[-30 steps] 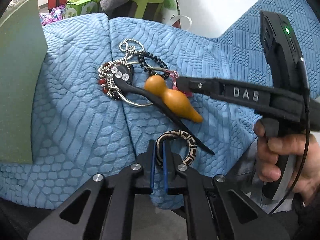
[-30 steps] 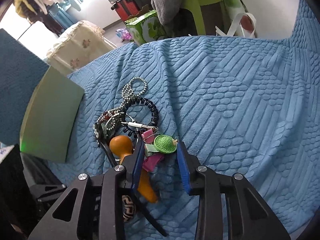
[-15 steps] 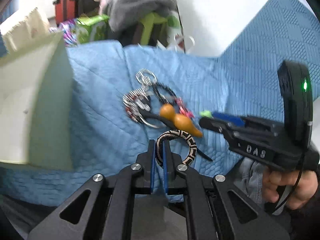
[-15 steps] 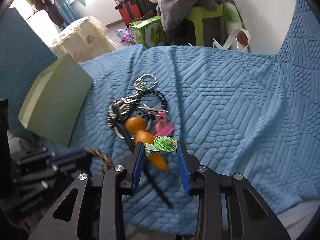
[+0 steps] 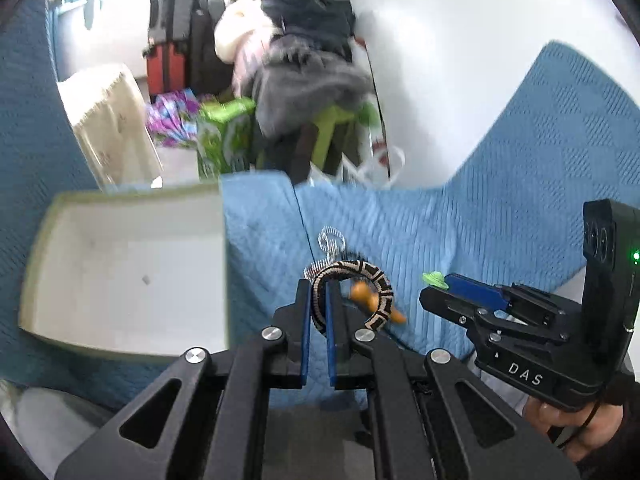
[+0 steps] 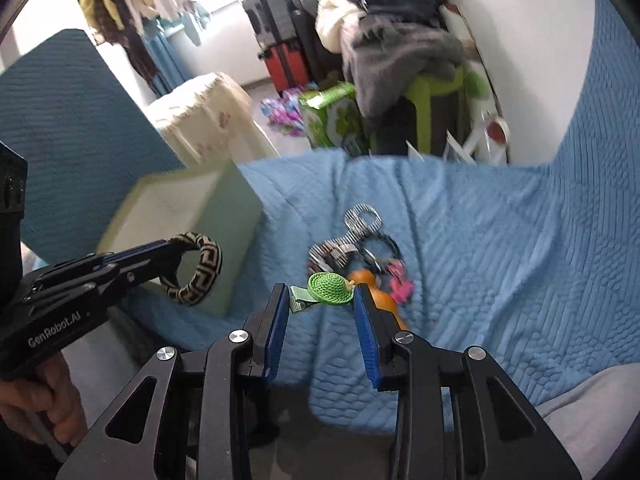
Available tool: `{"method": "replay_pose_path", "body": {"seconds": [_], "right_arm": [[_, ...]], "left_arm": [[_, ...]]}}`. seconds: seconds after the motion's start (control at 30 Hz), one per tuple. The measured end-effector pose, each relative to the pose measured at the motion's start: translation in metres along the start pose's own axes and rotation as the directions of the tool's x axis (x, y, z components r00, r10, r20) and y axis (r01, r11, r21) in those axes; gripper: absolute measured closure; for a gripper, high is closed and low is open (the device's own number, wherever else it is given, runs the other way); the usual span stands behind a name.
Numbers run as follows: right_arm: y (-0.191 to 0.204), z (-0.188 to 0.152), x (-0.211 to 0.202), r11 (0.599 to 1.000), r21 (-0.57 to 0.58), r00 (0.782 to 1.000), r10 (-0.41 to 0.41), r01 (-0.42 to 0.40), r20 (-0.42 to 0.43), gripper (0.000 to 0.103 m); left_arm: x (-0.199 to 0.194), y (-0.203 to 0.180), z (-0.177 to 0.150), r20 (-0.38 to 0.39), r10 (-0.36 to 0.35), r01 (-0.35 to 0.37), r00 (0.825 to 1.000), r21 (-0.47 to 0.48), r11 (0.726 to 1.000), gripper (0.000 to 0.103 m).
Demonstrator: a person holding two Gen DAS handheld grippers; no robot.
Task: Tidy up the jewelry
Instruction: 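Carry the bangle into the green box and open the left gripper while the right drops the green clip there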
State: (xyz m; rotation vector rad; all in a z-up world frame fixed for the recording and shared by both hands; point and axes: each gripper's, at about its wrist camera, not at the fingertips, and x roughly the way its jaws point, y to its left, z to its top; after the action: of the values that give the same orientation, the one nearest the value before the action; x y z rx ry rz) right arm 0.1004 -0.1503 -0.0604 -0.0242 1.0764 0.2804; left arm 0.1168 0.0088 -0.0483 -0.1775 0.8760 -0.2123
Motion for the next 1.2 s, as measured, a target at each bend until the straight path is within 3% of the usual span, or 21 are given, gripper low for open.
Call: {"method": "replay_pose_path", "body": {"seconds": [0.4,0.7,1.03,1.2], "right_arm": [[0.073,0.058,-0.047,0.995,-0.089,0.984,0.068,-0.054,0.167,0.072],[0.113,0.064,-0.011,0.989,-0.123,0.988,0.098,-0.083,0.117,0.072],[0.145,0.060,0.067,0.983,-0.166,0.997,0.069,-0.071,-0.021,0.072],[0.161,0.059,0.099,0.980,-0.192,0.997,0.053,-0.061,-0.048,0.072]], "left_arm": [[-0.077,0.038,0.032,0.162,0.112,-0.109,0.980,-0.027,0.994,0.097],[-0.061,0.085,0.027,0.160,0.135,-0.125,0.978,-0.071,0.990,0.097],[-0.010,0.151,0.008,0.056,0.158,-0.146,0.986,-0.170,0.975,0.097],[0.006,0.171,0.000,0.029,0.172,-0.164,0.985,-0.191,0.968,0.097]]}}
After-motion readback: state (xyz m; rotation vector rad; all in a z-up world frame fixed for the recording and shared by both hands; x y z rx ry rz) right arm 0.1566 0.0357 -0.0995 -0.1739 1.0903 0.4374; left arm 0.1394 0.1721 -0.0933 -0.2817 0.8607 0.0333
